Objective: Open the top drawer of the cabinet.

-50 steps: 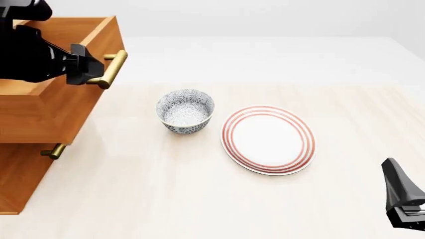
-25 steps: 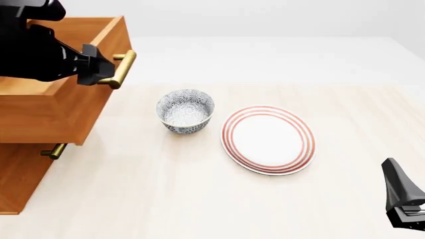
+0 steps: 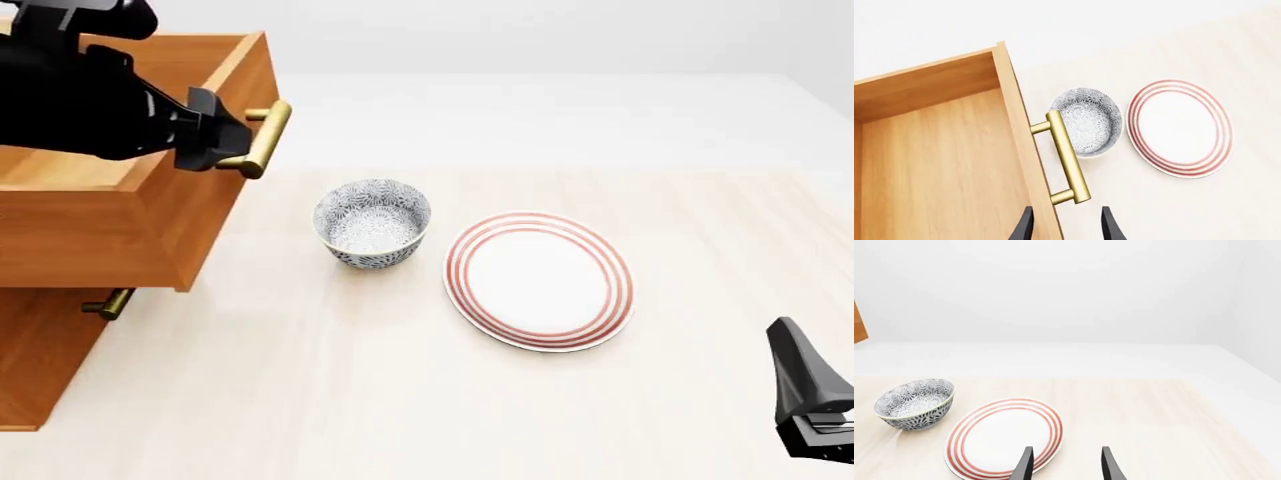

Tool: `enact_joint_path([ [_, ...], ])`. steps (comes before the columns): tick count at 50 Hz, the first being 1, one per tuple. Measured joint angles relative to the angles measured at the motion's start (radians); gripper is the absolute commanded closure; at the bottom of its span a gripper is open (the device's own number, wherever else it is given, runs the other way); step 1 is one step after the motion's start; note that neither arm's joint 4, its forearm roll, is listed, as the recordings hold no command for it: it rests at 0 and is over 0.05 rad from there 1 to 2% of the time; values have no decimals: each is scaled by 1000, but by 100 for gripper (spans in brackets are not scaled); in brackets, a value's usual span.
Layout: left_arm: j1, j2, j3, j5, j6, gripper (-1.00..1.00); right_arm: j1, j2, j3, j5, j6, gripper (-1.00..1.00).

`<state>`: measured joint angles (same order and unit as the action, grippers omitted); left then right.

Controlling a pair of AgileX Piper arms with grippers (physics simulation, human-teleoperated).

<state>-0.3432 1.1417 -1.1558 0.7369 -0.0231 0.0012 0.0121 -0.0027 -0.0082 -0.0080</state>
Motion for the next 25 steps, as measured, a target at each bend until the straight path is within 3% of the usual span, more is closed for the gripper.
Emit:
enact_joint_path([
  [25,-9,-8,-26,30,24,-100,0,0,0,0,0,-100],
])
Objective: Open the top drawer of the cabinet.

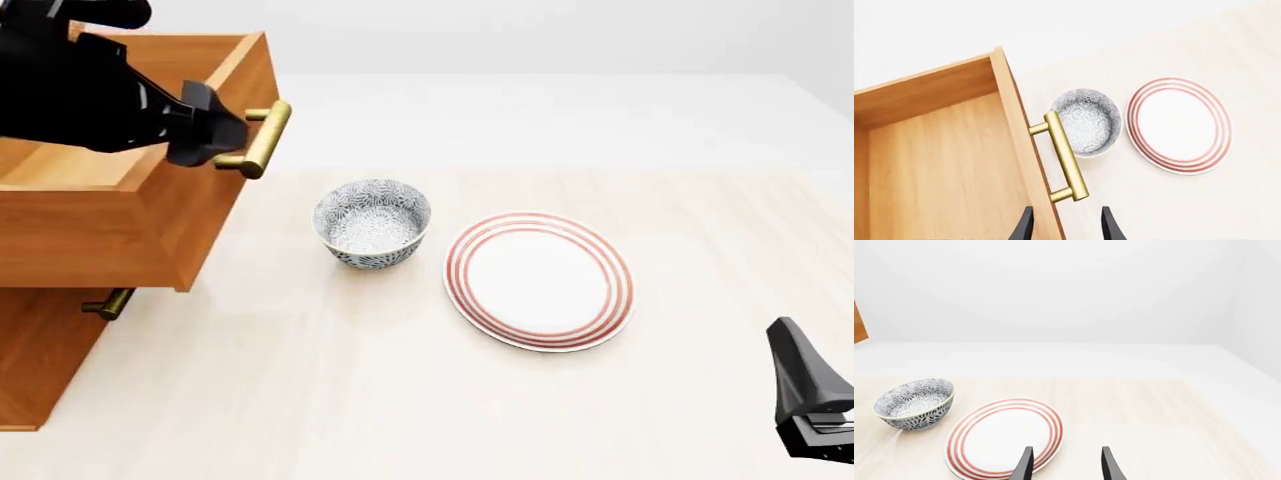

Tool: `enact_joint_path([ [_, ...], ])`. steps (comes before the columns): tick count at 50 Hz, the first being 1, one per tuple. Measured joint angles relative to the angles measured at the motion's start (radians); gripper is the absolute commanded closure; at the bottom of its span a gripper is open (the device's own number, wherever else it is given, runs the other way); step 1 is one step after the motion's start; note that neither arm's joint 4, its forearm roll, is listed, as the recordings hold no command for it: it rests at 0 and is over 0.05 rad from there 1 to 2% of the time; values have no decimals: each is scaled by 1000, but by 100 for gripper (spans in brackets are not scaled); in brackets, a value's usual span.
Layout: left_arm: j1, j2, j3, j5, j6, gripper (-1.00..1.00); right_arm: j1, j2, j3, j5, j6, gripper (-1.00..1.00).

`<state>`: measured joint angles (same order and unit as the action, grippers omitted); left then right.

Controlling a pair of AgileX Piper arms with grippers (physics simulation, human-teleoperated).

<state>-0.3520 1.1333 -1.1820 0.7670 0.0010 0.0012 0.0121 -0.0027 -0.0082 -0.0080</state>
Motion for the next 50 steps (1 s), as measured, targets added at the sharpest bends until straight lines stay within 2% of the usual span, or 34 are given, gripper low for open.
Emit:
enact_joint_path([
  [50,41,-76,-79,90,85,-100,0,0,0,0,0,-100],
])
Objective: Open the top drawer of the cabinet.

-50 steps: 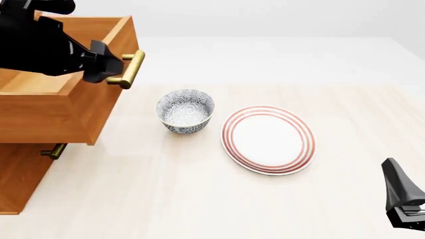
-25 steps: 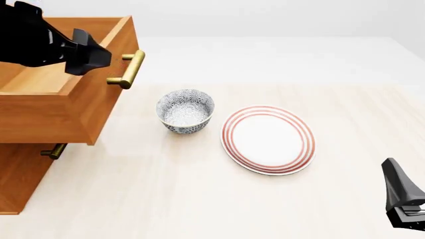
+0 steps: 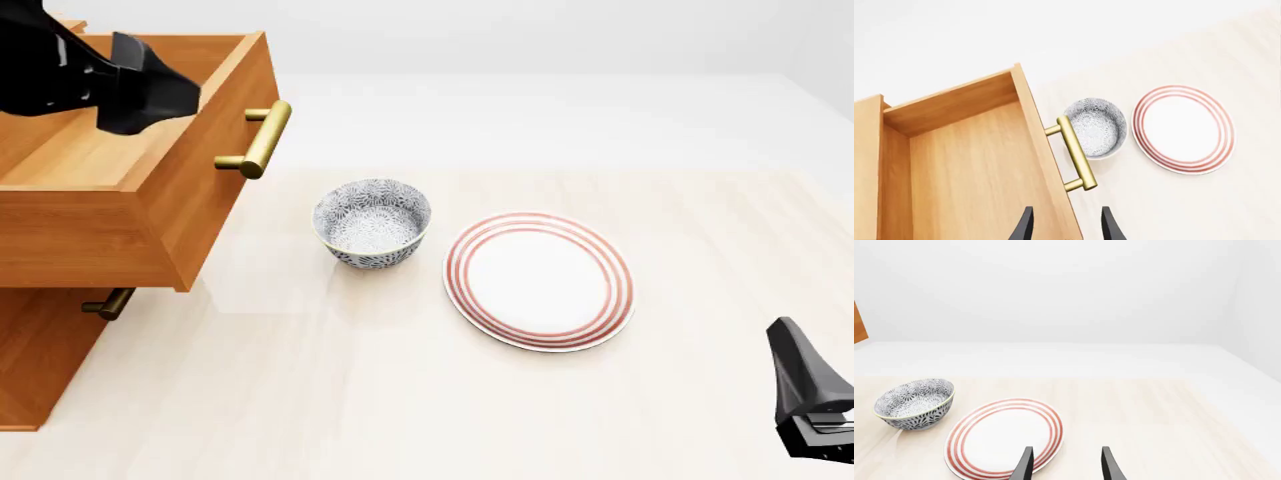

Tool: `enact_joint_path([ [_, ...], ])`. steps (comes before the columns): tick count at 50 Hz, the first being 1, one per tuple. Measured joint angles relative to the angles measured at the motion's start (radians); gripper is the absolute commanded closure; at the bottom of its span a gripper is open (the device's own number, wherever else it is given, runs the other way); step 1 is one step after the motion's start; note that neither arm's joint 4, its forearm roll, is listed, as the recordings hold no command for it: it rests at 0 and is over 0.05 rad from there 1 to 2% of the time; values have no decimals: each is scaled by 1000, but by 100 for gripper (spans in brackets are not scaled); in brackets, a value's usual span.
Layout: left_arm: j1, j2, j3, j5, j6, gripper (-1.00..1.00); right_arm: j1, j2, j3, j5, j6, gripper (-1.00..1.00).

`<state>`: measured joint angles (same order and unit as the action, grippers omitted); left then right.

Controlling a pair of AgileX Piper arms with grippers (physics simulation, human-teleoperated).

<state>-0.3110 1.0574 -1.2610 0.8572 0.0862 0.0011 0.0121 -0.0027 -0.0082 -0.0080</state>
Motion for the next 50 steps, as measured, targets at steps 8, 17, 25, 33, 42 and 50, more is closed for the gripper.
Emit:
enact_joint_path([
  [8,2,-11,-12,4,11,-100,0,0,0,0,0,-100],
  [17,10,-27,-24,11,26,-100,0,0,0,0,0,-100],
  [25,21,-49,-31,14,47,-100,0,0,0,0,0,-100],
  [33,40,-85,-37,21,71,-100,0,0,0,0,0,-100],
  [42,65,-134,-41,31,91,-100,0,0,0,0,0,-100],
  [50,86,-175,-42,38,103,-100,0,0,0,0,0,-100],
])
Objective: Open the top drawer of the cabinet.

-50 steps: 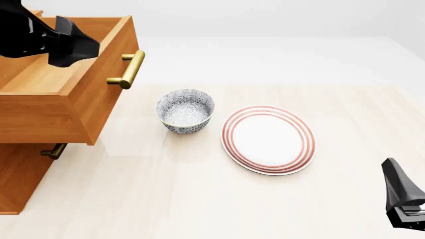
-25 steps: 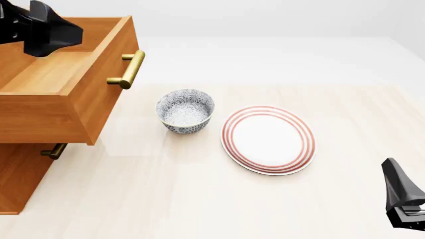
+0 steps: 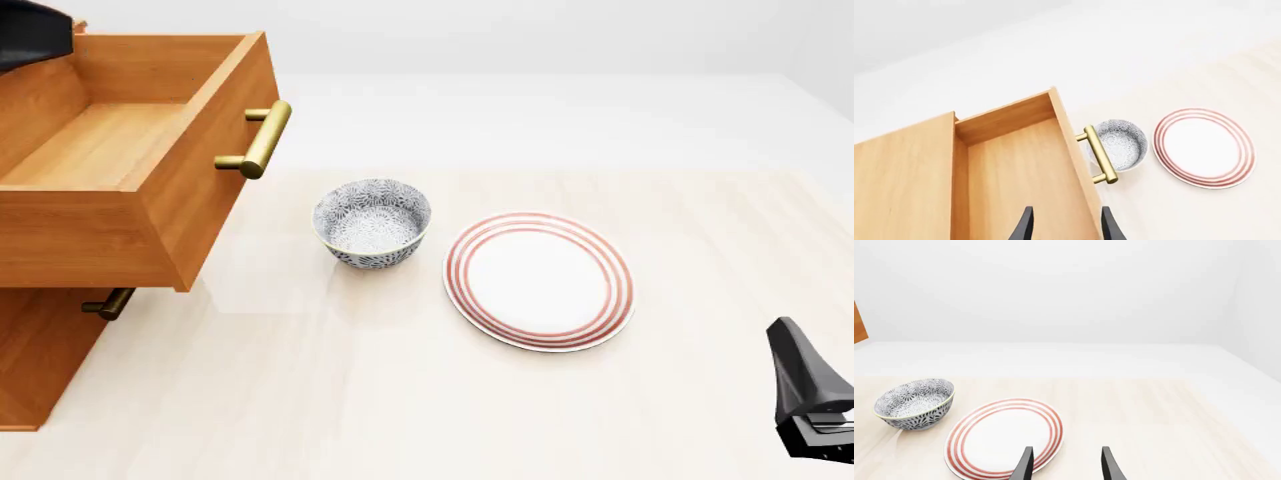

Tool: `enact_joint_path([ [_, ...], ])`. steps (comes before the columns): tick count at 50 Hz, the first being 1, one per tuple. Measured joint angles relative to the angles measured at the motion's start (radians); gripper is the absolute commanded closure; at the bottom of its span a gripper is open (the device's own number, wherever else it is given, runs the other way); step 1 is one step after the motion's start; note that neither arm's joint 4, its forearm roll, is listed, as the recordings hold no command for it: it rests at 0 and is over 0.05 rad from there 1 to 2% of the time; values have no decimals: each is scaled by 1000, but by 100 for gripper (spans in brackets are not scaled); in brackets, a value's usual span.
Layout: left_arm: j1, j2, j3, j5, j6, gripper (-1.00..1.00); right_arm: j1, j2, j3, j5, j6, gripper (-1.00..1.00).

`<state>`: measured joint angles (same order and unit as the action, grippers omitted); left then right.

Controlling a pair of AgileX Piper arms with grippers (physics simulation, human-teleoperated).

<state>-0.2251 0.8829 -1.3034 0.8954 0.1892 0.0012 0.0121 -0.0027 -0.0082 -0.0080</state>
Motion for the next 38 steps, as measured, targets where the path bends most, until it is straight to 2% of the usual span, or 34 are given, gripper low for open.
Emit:
enact_joint_path([
  [38,55,-165,-20,20,60,-100,0,0,0,0,0,-100],
])
